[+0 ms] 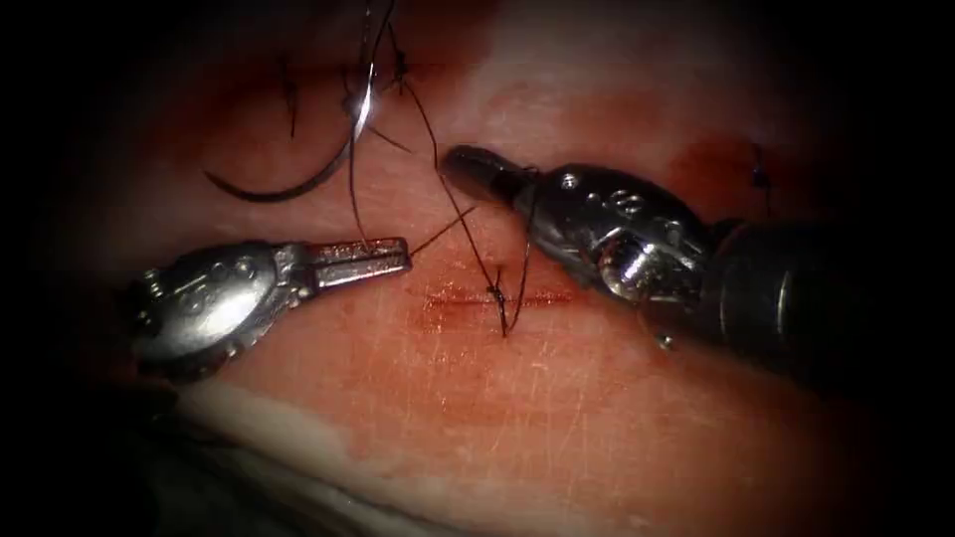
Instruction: Wound Closure
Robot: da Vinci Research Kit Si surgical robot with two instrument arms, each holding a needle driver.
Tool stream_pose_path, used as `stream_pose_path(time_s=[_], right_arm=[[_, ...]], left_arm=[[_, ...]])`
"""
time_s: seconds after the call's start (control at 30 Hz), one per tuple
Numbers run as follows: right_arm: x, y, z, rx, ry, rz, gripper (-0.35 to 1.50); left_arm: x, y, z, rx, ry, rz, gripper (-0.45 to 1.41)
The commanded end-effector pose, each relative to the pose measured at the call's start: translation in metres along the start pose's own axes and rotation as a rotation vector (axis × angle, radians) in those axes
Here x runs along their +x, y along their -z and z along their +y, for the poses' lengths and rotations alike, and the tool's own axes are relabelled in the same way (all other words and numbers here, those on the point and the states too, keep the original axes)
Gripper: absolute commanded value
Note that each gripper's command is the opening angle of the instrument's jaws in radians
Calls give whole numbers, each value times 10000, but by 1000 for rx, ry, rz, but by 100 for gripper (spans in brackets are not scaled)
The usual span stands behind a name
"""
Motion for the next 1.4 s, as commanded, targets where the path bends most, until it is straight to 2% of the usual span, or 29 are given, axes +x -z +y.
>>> stream_pose_path(time_s=[0.03,0.13,0.27,0.3,0.33,0.37,0.4,0.7,0.8,0.93,1.0,1.2,1.4], right_arm=[[-3,-16,-6,0,-11,0,99],[-10,-37,-10,-1,-1,-25,104],[-20,-45,-8,-3,11,-43,94],[-24,-44,-3,4,10,-56,72],[-26,-41,-1,15,12,-60,32],[-26,-36,3,31,13,-66,-27],[-26,-32,6,35,13,-67,-35],[-24,-18,4,89,13,-86,-35],[-17,-2,4,81,-1,-72,-35],[-1,36,0,69,27,-25,-35],[0,45,-5,76,31,-20,-35],[-11,71,-19,87,38,-20,-35],[-36,87,-33,107,61,-35,-35]], left_arm=[[-9,-5,3,-2,3,0,-45],[-9,-5,3,-2,3,0,-45],[-9,-5,3,-2,3,0,-45],[-9,-5,3,-2,3,0,-45],[-9,-5,3,-2,3,0,-45],[-9,-5,3,-2,3,0,-45],[-9,-5,3,-2,3,0,-45],[-8,-4,2,-3,10,0,-45],[-8,-4,1,-1,10,-1,-45],[-8,-3,-6,10,21,-11,-45],[-7,-3,-12,16,21,-17,-45],[6,-6,-53,48,32,-25,-45],[39,-20,-101,74,54,-29,-45]])
